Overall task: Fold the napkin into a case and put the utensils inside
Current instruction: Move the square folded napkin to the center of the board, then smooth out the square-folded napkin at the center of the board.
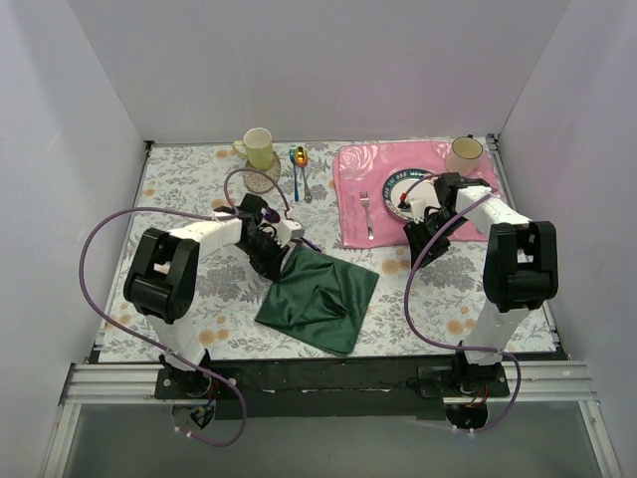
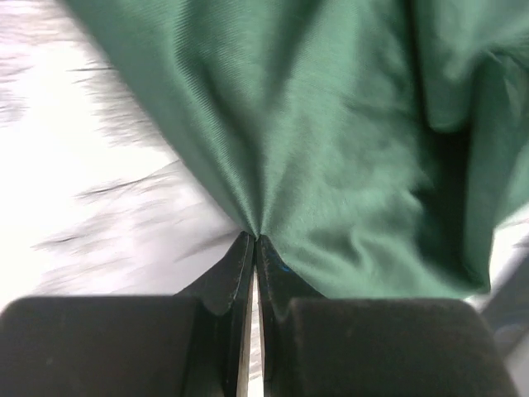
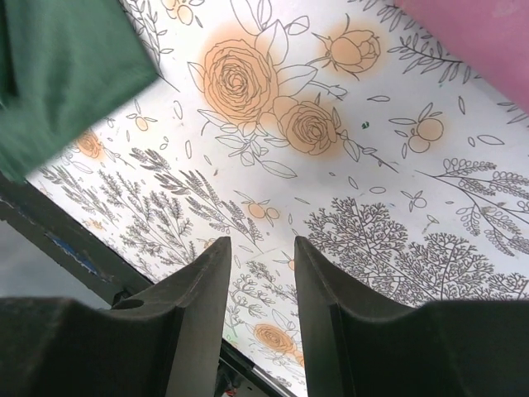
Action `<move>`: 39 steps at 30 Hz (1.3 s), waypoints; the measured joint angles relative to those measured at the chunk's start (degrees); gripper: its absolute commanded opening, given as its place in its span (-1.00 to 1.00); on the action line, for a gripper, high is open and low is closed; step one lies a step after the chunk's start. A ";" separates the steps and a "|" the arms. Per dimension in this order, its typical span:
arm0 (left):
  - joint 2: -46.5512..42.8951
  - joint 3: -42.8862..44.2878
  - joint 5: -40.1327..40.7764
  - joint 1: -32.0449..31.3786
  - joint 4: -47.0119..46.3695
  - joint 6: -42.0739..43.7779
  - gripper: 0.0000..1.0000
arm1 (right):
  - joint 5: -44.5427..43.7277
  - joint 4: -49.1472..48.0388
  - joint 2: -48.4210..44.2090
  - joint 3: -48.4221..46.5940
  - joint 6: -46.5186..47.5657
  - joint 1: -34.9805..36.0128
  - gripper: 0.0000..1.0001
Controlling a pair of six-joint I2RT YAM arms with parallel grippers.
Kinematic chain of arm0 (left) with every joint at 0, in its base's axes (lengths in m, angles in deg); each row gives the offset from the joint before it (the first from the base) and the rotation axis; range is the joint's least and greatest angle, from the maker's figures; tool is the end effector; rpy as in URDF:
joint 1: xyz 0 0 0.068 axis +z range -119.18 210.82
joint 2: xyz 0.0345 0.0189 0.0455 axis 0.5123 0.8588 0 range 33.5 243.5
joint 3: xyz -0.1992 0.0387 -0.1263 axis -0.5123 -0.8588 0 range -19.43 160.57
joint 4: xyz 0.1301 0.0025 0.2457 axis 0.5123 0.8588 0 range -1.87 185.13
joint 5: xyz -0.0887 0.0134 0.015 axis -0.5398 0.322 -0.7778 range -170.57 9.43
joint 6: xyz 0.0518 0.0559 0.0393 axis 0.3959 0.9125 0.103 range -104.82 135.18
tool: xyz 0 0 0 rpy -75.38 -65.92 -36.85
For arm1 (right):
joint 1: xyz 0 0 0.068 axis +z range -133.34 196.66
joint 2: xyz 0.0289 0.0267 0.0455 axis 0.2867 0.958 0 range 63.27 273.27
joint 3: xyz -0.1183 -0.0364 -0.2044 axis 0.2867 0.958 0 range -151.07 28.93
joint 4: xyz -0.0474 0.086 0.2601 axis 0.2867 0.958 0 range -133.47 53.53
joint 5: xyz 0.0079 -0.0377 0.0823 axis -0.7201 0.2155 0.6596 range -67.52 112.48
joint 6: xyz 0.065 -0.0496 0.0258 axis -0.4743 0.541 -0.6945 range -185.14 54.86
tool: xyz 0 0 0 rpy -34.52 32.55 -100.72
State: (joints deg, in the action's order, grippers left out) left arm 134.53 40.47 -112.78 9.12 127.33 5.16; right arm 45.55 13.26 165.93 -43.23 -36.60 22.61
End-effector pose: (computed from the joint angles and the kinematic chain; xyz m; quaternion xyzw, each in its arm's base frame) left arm 0.2863 -0.1573 0.0746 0.1207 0.9500 -0.2880 0.0024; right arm 0.3289 0.0641 0.1119 -0.2950 0.9340 0.1914 0.0624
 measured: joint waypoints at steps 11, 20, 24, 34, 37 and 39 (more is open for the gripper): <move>10.99 19.39 11.54 3.04 3.34 30.36 -1.00 | 5.01 -0.74 0.00 0.66 -1.33 1.84 -0.19; 12.09 19.56 11.39 2.51 -2.93 34.25 -0.24 | 10.51 -6.78 0.50 0.66 -6.80 8.46 -0.30; 10.84 18.78 7.48 4.66 -3.93 31.95 0.01 | 12.26 -10.73 1.55 0.66 -10.14 11.80 -0.34; -3.96 13.25 -4.96 9.33 -1.44 22.71 0.28 | 13.05 -20.24 4.57 0.44 -17.64 20.39 -0.34; -6.95 10.73 -7.96 8.85 -2.03 20.22 0.28 | 12.17 -21.90 5.29 0.44 -18.60 22.58 -0.38; -7.82 8.68 -9.35 8.72 -2.49 18.88 0.28 | 11.50 -22.93 5.75 0.55 -19.08 23.78 -0.44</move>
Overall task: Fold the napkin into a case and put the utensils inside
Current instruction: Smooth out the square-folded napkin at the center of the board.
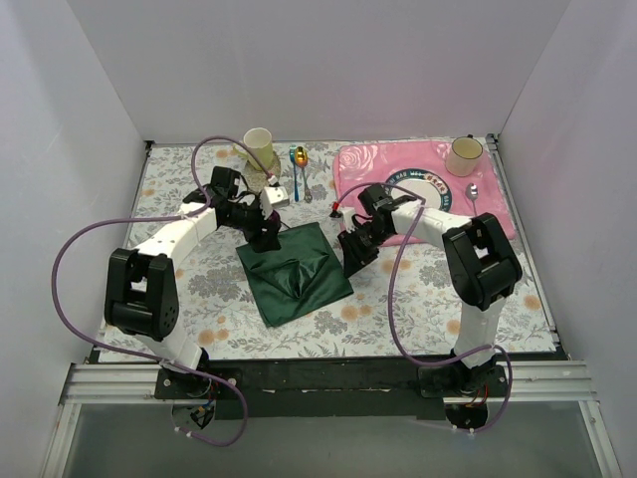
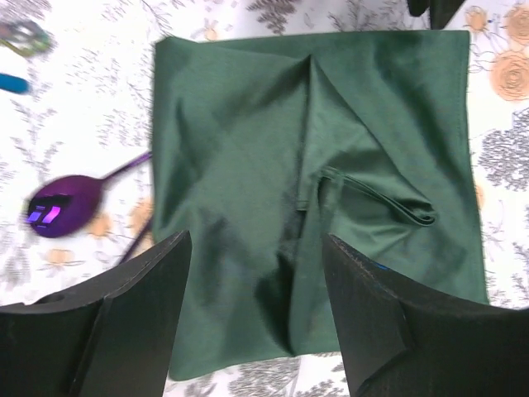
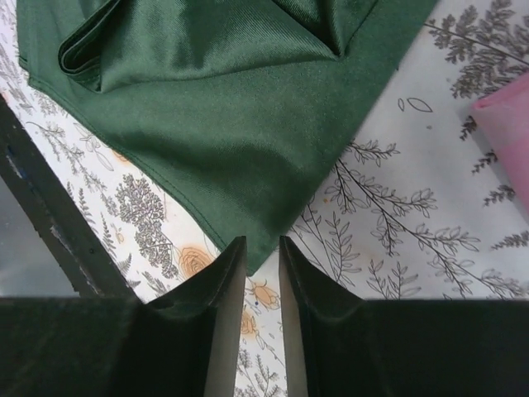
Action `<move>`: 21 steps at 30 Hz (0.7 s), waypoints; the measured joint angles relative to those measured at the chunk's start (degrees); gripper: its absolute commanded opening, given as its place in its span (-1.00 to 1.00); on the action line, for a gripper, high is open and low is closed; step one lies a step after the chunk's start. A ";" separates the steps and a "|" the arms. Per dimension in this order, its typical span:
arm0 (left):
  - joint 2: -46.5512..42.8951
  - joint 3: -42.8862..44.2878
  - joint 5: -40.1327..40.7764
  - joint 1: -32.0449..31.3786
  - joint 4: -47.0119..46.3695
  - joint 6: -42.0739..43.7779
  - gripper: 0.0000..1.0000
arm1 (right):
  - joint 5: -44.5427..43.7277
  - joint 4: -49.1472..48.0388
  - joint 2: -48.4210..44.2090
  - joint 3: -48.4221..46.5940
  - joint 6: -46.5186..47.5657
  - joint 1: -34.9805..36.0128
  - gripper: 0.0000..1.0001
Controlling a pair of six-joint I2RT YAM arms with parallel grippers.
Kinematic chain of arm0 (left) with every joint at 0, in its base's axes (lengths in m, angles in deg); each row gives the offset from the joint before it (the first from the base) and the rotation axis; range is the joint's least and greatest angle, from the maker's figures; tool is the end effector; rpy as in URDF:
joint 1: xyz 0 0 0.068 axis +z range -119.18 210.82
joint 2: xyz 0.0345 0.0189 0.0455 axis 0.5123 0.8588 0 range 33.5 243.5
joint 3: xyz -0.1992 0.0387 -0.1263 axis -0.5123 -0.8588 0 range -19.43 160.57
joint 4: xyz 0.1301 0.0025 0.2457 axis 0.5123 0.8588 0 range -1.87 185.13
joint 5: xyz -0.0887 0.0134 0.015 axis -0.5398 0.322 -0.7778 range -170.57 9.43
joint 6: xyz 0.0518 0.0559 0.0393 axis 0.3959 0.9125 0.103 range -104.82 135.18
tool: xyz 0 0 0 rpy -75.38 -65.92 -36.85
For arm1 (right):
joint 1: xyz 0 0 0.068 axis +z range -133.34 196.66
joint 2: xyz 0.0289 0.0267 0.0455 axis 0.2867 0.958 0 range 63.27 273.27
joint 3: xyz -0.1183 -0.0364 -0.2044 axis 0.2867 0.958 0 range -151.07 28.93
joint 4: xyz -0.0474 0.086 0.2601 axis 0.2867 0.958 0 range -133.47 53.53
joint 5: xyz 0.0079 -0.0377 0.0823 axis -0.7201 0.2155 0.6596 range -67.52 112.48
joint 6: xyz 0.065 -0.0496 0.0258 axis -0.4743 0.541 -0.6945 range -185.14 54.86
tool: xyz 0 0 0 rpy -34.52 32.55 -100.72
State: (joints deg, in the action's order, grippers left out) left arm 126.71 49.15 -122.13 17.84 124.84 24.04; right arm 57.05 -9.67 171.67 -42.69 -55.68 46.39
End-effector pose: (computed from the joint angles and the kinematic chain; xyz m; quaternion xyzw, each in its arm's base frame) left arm 0.3387 -0.1295 0.1725 0.2578 0.8728 -0.3518 0.2189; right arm 0.3120 0.2276 0.0930 -0.3628 0.8698 0.3167 0.1070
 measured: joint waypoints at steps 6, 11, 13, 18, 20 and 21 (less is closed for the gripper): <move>-0.79 -5.88 -1.86 0.00 -2.29 -1.62 0.26 | -1.55 -2.69 1.49 1.84 -1.09 2.86 -0.74; -0.87 -6.75 -2.64 -0.57 -2.69 -0.92 0.26 | -0.11 -3.82 1.46 4.39 -2.45 4.46 -0.84; -0.85 -6.82 -2.67 -1.40 -2.97 0.07 0.26 | 0.68 -4.11 0.76 5.77 -3.04 4.72 -0.84; -0.66 -7.06 -2.91 -4.33 -3.30 3.17 0.28 | 1.70 -3.43 -0.85 8.26 -3.43 4.90 -0.62; -0.52 -7.06 -2.89 -5.53 -3.17 5.01 0.28 | 1.77 -2.56 -1.53 8.48 -3.37 4.90 -0.49; -0.33 -7.04 -2.86 -6.21 -3.04 6.08 0.28 | 1.79 -2.21 -1.90 8.46 -3.39 4.90 -0.46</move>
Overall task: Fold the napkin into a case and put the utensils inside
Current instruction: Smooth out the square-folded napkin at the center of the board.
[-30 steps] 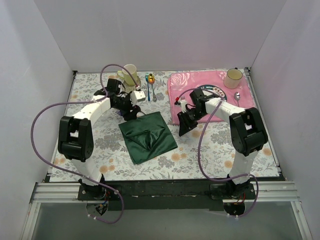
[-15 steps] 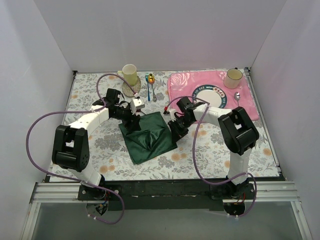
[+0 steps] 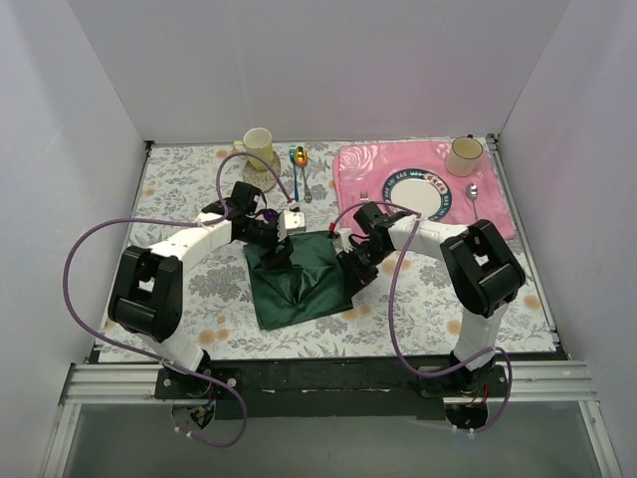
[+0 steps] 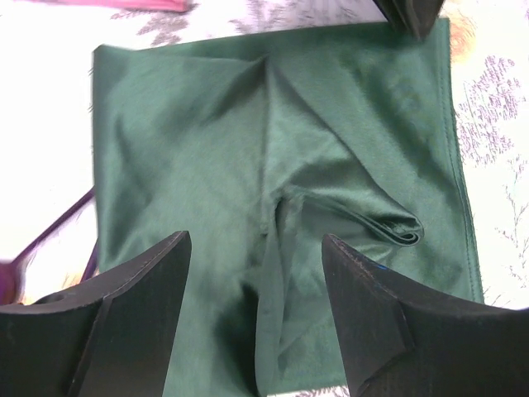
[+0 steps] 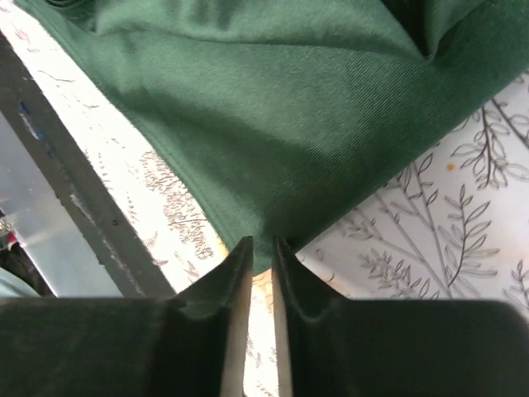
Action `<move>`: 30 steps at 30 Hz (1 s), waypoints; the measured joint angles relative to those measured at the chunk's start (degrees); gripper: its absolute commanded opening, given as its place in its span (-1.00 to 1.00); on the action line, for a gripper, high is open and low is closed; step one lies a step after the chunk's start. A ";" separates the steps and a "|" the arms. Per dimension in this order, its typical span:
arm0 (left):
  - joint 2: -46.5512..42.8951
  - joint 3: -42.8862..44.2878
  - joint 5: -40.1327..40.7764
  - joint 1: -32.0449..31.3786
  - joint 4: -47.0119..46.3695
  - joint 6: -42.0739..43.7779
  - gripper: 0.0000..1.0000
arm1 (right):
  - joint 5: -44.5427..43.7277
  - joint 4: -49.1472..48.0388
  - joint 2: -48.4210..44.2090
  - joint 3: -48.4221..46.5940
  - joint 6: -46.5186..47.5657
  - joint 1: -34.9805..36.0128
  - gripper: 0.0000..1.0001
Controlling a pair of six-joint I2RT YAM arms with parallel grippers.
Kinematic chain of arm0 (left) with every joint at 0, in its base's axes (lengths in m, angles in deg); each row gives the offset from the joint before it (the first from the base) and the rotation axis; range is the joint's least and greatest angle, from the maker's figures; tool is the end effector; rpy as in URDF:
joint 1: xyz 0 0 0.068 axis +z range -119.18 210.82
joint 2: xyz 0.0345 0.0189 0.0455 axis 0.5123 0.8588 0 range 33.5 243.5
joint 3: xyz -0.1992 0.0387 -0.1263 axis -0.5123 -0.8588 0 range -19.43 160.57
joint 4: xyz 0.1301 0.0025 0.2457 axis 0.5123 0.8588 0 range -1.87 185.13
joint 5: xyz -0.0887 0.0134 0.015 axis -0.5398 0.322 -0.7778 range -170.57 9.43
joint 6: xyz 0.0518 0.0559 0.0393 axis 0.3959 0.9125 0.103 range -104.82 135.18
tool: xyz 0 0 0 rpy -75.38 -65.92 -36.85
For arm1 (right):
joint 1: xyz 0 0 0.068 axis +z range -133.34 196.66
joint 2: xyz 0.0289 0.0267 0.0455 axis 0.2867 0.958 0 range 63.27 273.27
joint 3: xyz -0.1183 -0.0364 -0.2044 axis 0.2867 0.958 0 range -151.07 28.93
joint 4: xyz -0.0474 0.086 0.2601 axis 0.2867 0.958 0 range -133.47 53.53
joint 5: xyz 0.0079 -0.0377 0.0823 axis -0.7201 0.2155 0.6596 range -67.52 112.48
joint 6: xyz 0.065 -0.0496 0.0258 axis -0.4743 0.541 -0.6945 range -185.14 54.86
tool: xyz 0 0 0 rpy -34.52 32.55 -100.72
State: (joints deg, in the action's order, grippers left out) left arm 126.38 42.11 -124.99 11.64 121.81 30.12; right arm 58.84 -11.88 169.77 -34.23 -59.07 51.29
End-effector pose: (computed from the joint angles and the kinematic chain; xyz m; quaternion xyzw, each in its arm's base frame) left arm 0.3047 -0.1620 0.1407 0.3433 0.8401 -0.3762 0.1864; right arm 0.2644 0.2371 0.0662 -0.3659 0.8689 0.3305 0.0444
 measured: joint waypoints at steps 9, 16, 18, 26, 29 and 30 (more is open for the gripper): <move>2.73 0.00 0.52 -5.31 1.11 5.75 -0.15 | 0.07 2.73 -6.38 -1.75 0.24 0.00 -0.33; 3.17 0.02 2.16 -6.86 4.31 9.22 -0.88 | -0.20 3.80 -7.56 -2.89 1.31 -1.01 -0.35; 3.04 -0.02 3.08 -6.86 6.36 10.80 -0.94 | -0.48 4.50 -7.56 -3.21 1.77 -1.73 -0.35; -7.56 -6.47 5.33 -6.80 12.76 15.37 -1.00 | -1.66 5.57 -7.32 -6.60 3.37 -2.75 -0.35; -11.74 -8.72 5.95 -6.38 14.36 16.81 -1.00 | -1.68 5.68 -6.32 -7.96 3.87 -2.73 -0.35; -12.52 -9.42 6.23 -6.08 14.84 17.31 -1.00 | -1.66 5.70 -5.81 -8.48 4.07 -2.73 -0.35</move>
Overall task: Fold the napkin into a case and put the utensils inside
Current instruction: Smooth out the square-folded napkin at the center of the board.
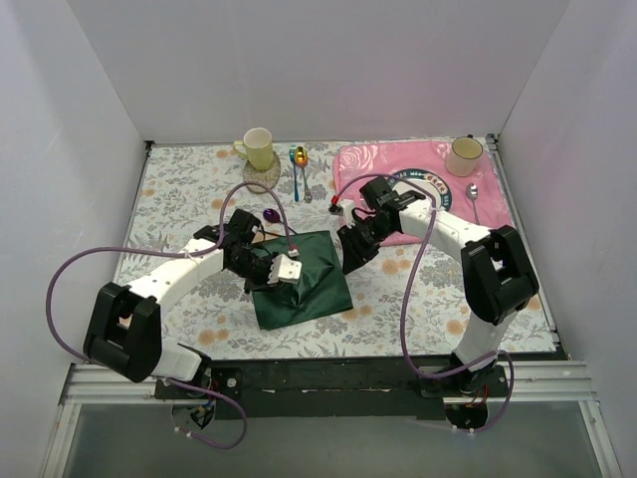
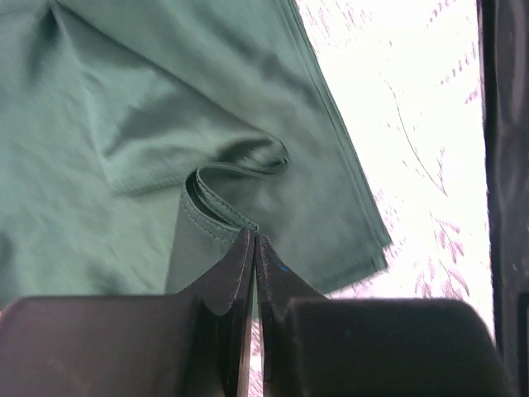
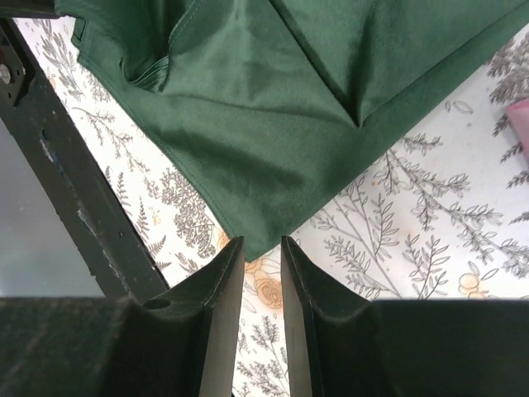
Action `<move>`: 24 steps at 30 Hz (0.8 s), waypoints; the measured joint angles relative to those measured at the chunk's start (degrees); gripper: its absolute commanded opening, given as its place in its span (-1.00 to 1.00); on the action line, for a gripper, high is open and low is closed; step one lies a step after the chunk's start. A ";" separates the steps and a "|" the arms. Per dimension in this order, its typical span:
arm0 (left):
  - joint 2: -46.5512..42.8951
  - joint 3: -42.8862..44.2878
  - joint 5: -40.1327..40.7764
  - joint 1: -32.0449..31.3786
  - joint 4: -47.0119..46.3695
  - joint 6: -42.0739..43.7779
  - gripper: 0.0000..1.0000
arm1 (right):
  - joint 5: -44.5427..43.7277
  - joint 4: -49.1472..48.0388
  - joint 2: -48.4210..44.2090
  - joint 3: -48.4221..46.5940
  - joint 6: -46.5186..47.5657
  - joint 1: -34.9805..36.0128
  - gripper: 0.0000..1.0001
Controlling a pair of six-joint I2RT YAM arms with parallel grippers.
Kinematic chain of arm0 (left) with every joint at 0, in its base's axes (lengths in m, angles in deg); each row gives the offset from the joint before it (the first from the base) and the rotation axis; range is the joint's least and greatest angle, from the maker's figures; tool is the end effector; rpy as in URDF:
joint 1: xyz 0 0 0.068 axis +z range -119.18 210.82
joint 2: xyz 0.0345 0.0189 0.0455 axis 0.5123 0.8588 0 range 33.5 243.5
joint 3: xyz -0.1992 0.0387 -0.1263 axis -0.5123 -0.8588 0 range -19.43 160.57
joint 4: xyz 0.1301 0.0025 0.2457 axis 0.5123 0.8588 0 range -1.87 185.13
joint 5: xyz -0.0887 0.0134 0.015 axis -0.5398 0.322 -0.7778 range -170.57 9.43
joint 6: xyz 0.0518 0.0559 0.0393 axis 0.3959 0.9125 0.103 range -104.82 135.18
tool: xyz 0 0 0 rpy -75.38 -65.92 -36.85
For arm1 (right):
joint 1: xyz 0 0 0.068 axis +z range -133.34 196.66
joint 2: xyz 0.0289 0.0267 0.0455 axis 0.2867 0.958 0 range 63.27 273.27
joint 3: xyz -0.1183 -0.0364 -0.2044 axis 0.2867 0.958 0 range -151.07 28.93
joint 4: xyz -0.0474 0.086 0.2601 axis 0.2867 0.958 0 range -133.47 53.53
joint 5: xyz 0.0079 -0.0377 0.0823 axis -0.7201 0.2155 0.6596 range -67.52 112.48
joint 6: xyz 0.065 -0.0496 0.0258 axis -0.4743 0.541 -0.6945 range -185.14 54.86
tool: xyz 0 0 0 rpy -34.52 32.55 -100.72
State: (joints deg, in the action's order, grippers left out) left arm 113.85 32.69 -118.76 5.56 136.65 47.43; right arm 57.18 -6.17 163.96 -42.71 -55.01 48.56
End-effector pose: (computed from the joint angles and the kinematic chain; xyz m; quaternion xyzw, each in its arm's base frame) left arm 0.2260 -0.1583 0.1379 0.4847 0.8047 -0.3177 0.1286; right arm 0.2963 0.2351 0.1387 -0.3921 0.8502 0.3236 0.1370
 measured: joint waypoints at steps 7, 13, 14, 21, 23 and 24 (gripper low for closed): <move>-3.78 -6.32 2.91 2.75 4.04 5.29 -0.88 | 0.02 0.24 3.23 -4.90 0.24 0.02 -0.25; -7.37 -8.68 4.72 3.89 6.97 8.55 -0.06 | 0.02 -0.26 5.88 -9.31 -0.90 0.87 0.01; -8.00 -8.68 4.74 4.48 7.39 8.76 0.00 | 0.00 -0.37 6.23 -9.79 -1.14 1.14 0.02; -11.87 -6.29 2.29 9.88 10.23 4.87 0.08 | -0.04 -2.14 9.29 -14.08 -3.23 3.50 0.43; -12.74 -5.86 0.96 10.82 9.57 1.86 0.09 | -0.31 -3.19 10.34 -14.99 -4.31 4.68 0.50; -13.25 -5.86 0.17 11.39 9.14 -0.17 0.09 | -0.50 -3.78 10.91 -15.58 -4.70 5.51 0.57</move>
State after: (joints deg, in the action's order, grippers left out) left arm 100.61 26.83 -118.59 16.95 145.78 47.25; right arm 56.68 -9.95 174.87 -58.29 -59.70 54.07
